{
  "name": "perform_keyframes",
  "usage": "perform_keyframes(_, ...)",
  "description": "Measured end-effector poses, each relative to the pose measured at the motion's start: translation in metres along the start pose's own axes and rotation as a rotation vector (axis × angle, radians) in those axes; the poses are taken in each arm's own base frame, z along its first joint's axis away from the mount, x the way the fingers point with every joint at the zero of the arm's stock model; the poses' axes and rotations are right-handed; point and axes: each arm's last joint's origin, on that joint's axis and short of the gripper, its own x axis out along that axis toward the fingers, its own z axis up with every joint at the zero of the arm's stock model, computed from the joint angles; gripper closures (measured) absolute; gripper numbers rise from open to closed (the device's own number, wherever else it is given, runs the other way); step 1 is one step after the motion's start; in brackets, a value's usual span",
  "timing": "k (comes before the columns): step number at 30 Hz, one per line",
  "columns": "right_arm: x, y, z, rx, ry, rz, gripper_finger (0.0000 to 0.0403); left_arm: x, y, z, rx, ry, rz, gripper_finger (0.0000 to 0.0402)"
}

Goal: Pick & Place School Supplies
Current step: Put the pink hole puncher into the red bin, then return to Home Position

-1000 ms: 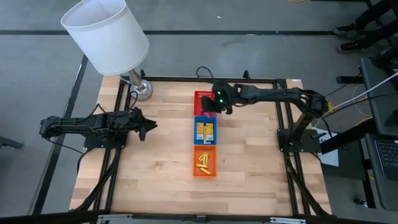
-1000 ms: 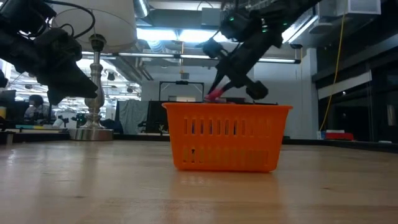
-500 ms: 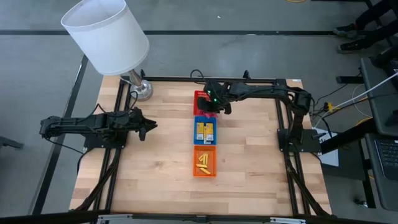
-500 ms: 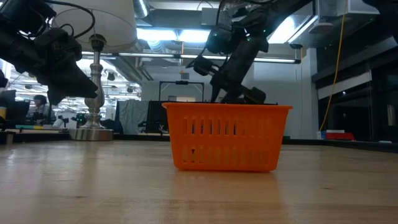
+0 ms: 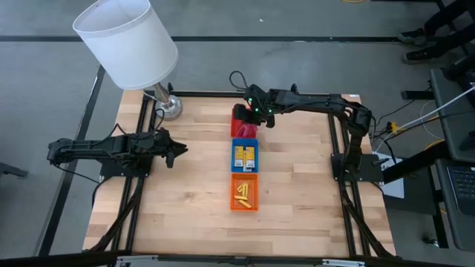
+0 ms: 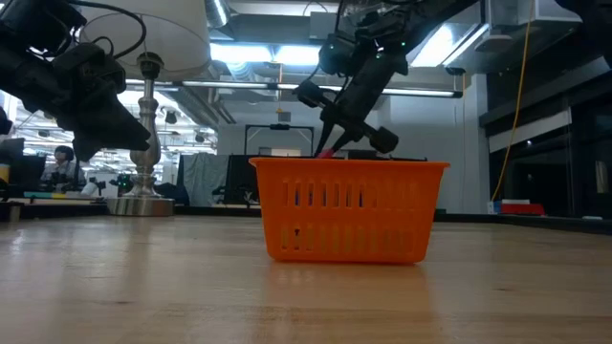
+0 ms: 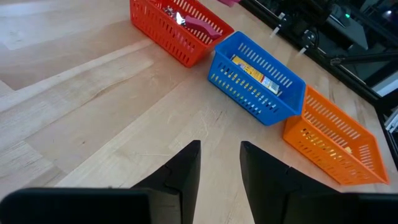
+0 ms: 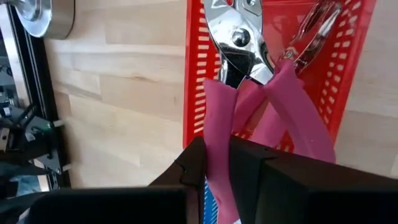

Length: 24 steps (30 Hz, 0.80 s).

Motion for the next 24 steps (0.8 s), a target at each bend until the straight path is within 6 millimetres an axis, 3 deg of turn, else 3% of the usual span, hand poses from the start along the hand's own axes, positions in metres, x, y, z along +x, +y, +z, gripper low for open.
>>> perform_keyframes(14, 0.017, 0.004, 0.003, -0.053, 0.02, 0.065, 0.036, 0.0, 0.0, 0.0, 0.0, 0.0, 0.0, 0.0292)
perform_keyframes(20, 0.017, 0.006, 0.005, -0.06, 0.019, 0.094, 0.0282, 0.0, 0.0, 0.0, 0.0, 0.0, 0.0, 0.0295)
perform_keyframes(24, 0.017, 0.005, 0.004, -0.062, 0.022, 0.087, 0.0268, 0.0, 0.0, 0.0, 0.0, 0.0, 0.0, 0.0293)
